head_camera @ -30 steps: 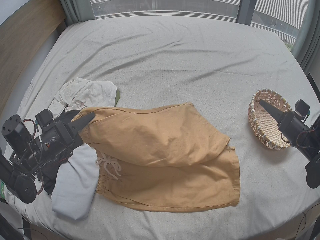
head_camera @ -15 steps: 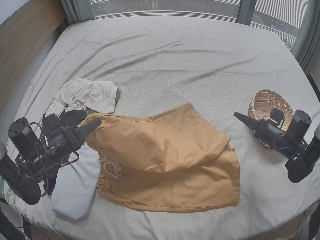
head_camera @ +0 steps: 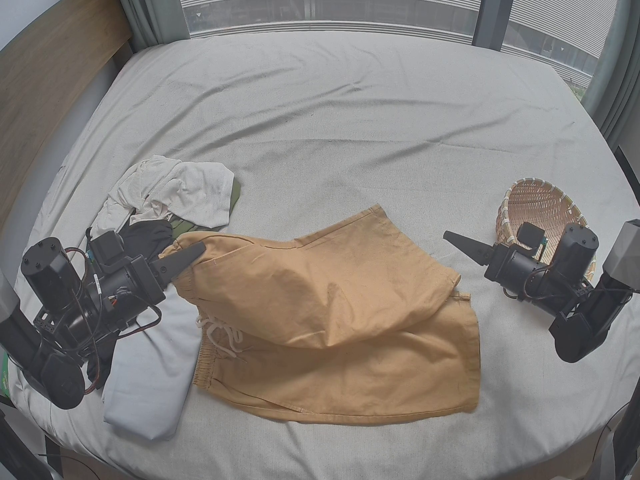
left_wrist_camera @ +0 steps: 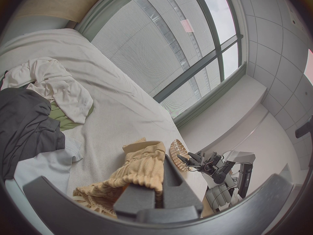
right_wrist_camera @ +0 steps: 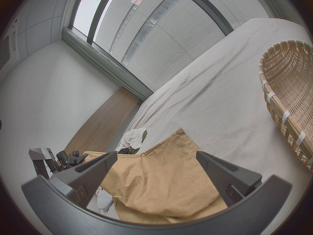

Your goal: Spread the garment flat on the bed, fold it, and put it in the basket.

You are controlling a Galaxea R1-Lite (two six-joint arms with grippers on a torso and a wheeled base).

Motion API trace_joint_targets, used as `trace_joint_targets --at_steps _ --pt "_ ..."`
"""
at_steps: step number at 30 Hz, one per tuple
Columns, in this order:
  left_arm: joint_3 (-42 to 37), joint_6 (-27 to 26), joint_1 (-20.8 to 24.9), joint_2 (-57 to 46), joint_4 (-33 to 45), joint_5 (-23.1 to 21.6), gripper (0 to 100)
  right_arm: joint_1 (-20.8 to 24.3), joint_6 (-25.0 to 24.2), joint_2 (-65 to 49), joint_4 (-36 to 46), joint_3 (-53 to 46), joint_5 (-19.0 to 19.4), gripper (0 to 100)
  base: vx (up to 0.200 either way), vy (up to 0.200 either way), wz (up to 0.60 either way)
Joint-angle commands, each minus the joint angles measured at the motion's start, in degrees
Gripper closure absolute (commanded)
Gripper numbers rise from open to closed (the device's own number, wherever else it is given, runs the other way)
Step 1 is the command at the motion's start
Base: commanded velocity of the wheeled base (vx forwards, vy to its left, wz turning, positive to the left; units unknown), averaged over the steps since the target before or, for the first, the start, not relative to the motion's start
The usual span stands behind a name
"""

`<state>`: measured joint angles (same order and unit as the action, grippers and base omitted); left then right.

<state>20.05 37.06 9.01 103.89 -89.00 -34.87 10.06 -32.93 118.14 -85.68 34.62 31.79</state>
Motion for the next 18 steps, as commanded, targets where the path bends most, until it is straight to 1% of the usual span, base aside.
trace_joint_targets --at_steps 1,3,7,9,11,13,18 --pt "-0.1 0.12 -0.04 0.17 -0.21 -0.03 100 1.02 0.06 2.36 4.82 5.98 -0.15 0 0.0 0.0 0.0" --pt "-0.1 0.12 -0.04 0.26 -0.21 -0.03 100 1.1 0.14 2.62 6.31 7.57 -0.24 0 0.0 0.0 0.0" --pt "-0.1 0.03 -0.04 0.35 -0.21 -0.03 100 1.98 1.46 3.68 14.31 15.65 -0.77 0 0.0 0.0 0.0" --pt "-0.1 0.03 -0.04 0.26 -0.21 -0.03 100 2.77 3.66 4.12 19.58 20.13 -2.88 0 0.0 0.0 0.0" --pt "-0.1 0.03 -0.13 0.26 -0.21 -0.03 100 3.65 6.91 5.7 24.59 24.7 -5.25 0 0.0 0.0 0.0" --pt "-0.1 0.03 -0.13 0.26 -0.21 -0.03 100 4.09 9.02 6.75 28.2 27.96 -5.95 0 0.0 0.0 0.0" --pt "-0.01 0.03 -0.13 0.26 -0.21 -0.03 100 4.71 9.64 9.65 34.08 35.08 -6.3 0 0.0 0.0 0.0"
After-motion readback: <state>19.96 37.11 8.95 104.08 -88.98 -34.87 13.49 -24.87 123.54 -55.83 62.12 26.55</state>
